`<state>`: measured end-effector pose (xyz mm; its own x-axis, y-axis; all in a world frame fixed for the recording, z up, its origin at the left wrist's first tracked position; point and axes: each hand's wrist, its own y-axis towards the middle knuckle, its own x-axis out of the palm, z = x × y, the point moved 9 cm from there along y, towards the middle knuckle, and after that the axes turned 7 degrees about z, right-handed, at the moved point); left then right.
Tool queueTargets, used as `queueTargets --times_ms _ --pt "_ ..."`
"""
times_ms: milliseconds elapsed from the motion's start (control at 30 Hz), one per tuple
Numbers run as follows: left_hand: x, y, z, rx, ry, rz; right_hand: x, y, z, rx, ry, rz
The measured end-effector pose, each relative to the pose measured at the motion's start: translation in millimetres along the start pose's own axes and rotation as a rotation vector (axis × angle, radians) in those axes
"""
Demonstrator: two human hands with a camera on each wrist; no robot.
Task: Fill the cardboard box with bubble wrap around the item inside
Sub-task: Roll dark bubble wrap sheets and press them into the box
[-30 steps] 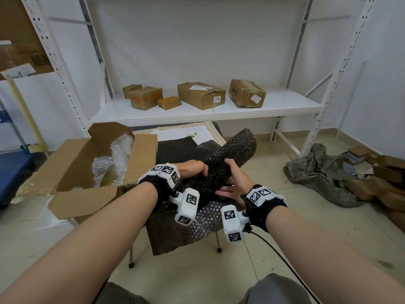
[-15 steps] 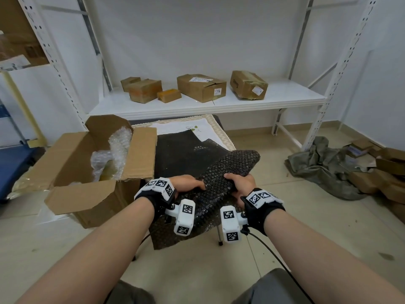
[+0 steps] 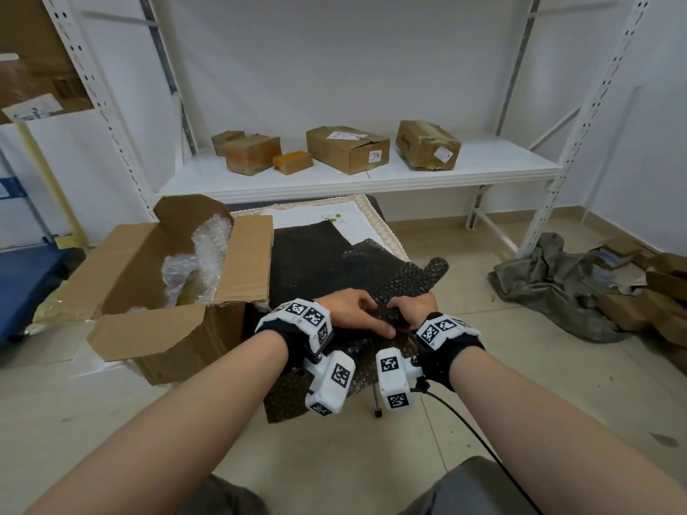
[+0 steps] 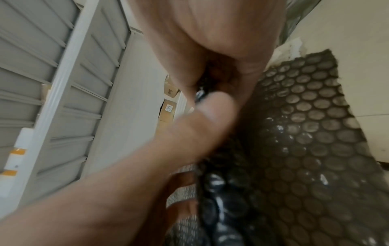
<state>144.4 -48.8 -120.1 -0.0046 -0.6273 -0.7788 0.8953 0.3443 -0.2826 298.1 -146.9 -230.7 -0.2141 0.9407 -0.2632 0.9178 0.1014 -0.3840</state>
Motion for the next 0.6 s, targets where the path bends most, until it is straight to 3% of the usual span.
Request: queueTargets --times_ms 133,300,433,600 --pt "9 6 5 0.029 0.155 0.041 -14 -56 -25 0.071 0.09 -0.045" --pt "-17 8 3 -0.029 0.013 0.153 -19 -77 -36 0.144 0.264 -0.135" --pt "-18 10 -13 -0.078 -0.119 0.07 -12 -78 -32 0.124 0.153 -0.128" --pt "-12 14 -33 -0.099 0.143 0.09 -11 -78 -32 0.088 0.051 -0.114"
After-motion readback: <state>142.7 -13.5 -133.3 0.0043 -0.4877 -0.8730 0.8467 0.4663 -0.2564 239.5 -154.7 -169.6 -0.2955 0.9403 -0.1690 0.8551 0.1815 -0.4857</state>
